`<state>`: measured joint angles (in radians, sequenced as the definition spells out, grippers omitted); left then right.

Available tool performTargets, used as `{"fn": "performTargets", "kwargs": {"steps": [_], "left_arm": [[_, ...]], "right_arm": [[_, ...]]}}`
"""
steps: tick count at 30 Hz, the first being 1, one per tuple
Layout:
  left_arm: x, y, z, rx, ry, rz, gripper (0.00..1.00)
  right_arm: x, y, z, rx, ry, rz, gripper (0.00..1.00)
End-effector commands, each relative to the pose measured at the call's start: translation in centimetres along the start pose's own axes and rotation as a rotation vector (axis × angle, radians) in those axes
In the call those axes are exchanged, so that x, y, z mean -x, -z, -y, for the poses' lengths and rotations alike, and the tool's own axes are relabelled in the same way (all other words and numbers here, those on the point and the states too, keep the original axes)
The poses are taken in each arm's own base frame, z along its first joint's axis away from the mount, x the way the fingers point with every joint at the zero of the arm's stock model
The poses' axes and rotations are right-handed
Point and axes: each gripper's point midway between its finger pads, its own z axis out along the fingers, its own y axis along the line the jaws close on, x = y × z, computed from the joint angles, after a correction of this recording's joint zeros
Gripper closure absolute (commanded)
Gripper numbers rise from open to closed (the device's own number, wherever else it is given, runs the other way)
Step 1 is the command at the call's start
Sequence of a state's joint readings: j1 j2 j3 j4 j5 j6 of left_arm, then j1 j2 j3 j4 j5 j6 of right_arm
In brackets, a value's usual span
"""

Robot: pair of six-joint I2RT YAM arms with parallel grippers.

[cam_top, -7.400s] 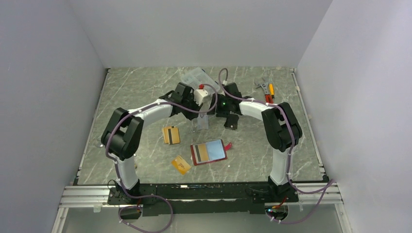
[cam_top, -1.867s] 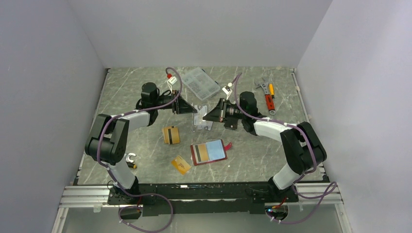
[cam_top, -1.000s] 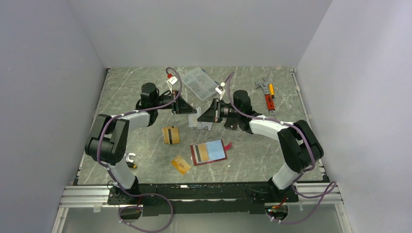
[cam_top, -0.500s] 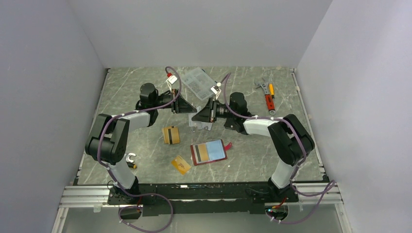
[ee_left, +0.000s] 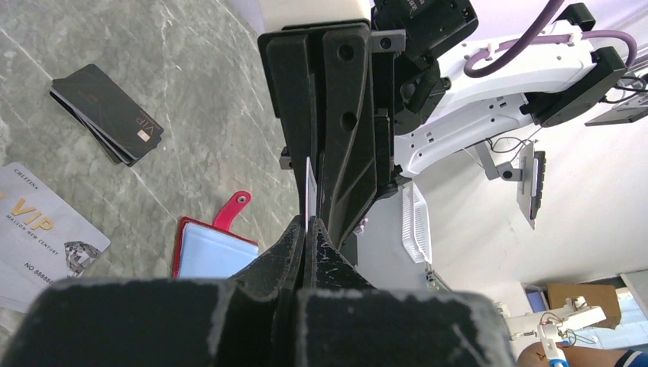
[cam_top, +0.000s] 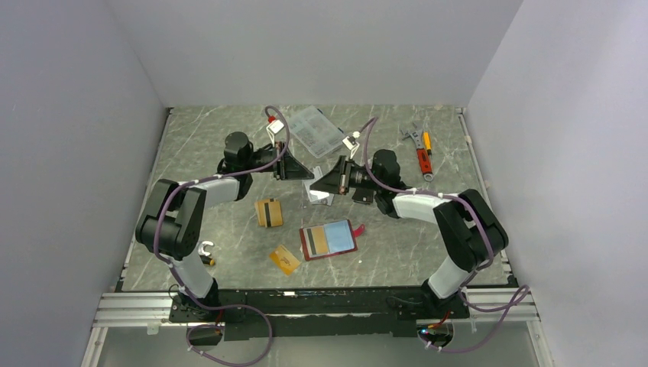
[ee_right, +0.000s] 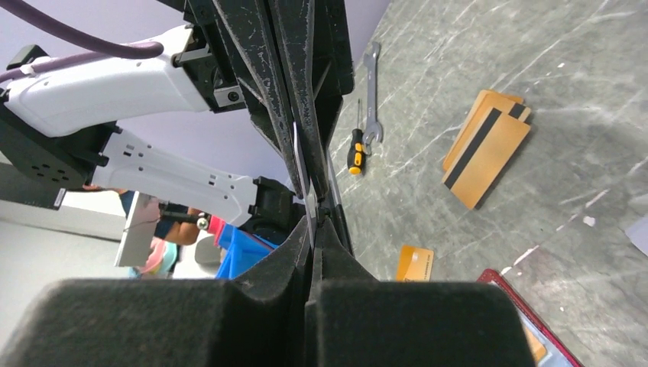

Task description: Put the credit cards into the card holder

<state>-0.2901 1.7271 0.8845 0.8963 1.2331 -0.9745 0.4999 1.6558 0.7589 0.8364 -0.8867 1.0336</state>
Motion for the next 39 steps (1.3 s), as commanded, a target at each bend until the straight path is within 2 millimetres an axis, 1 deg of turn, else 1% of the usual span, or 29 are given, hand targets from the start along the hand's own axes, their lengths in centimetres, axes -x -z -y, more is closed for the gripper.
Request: {"fn": "performTargets", "kwargs": {"steps": [1,4,8,12,19,21,23,25,26,28,30,32,33,34,36,39], "left_arm": [[1.4,1.8,0.9,-0.007,-0.074,0.019,1.00],[1.5,1.9,1.0,-0.004,-0.076,0.019,0.99],[1.6,2.0,1.2,-0.008,-0.082,0.017,0.94],[1.7,2.2,0.9,0.007,-0.085,0.018,0.92],[2.1,2.8,0.1,0.023,-0.077,0.028,0.92],[1.9,2.8,-0.1,0.030,-0.091,0.027,0.88],[1.0,2.5,-0.6,0.051,-0.105,0.007,0.84],[-0.3,1.7,-1.2,0.085,-0.144,-0.059,0.82],[-0.6,1.3,-1.3,0.109,-0.194,-0.096,0.82],[-1.8,0.3,-1.3,0.143,-0.305,-0.172,0.82],[-3.6,-0.5,-2.0,0.181,-0.435,-0.275,0.82],[-5.7,-0.9,-2.6,0.204,-0.488,-0.382,0.82],[-7.4,-1.0,-3.0,0.217,-0.480,-0.453,0.82],[-8.4,-0.8,-3.5,0.235,-0.491,-0.507,0.82],[-10.2,-0.6,-4.4,0.266,-0.506,-0.591,0.82],[-12.3,-0.1,-5.2,0.300,-0.504,-0.673,0.82]], "right_arm": [[2.5,3.0,1.6,-0.083,0.027,0.111,1.00],[2.8,3.6,1.9,-0.097,0.024,0.123,1.00],[3.0,3.8,2.1,-0.118,0.034,0.123,1.00],[2.9,4.5,2.1,-0.131,0.038,0.127,1.00],[1.8,5.4,2.2,-0.163,0.041,0.112,1.00],[1.2,5.7,2.6,-0.192,0.043,0.099,1.00],[0.3,6.2,3.6,-0.247,0.037,0.082,1.00],[-1.0,7.0,5.0,-0.325,0.009,0.053,1.00],[-1.8,7.5,5.8,-0.369,-0.002,0.043,1.00],[-3.4,8.7,7.4,-0.460,-0.029,0.021,1.00],[-5.4,10.2,8.9,-0.556,-0.077,-0.001,1.00],[-6.8,11.4,10.1,-0.635,-0.111,-0.013,1.00],[-7.6,11.9,10.6,-0.674,-0.124,-0.024,1.00],[-8.2,12.4,11.0,-0.708,-0.131,-0.031,1.00],[-9.0,13.2,11.5,-0.761,-0.132,-0.036,1.00],[-9.8,14.0,11.8,-0.818,-0.131,-0.048,1.00]]}}
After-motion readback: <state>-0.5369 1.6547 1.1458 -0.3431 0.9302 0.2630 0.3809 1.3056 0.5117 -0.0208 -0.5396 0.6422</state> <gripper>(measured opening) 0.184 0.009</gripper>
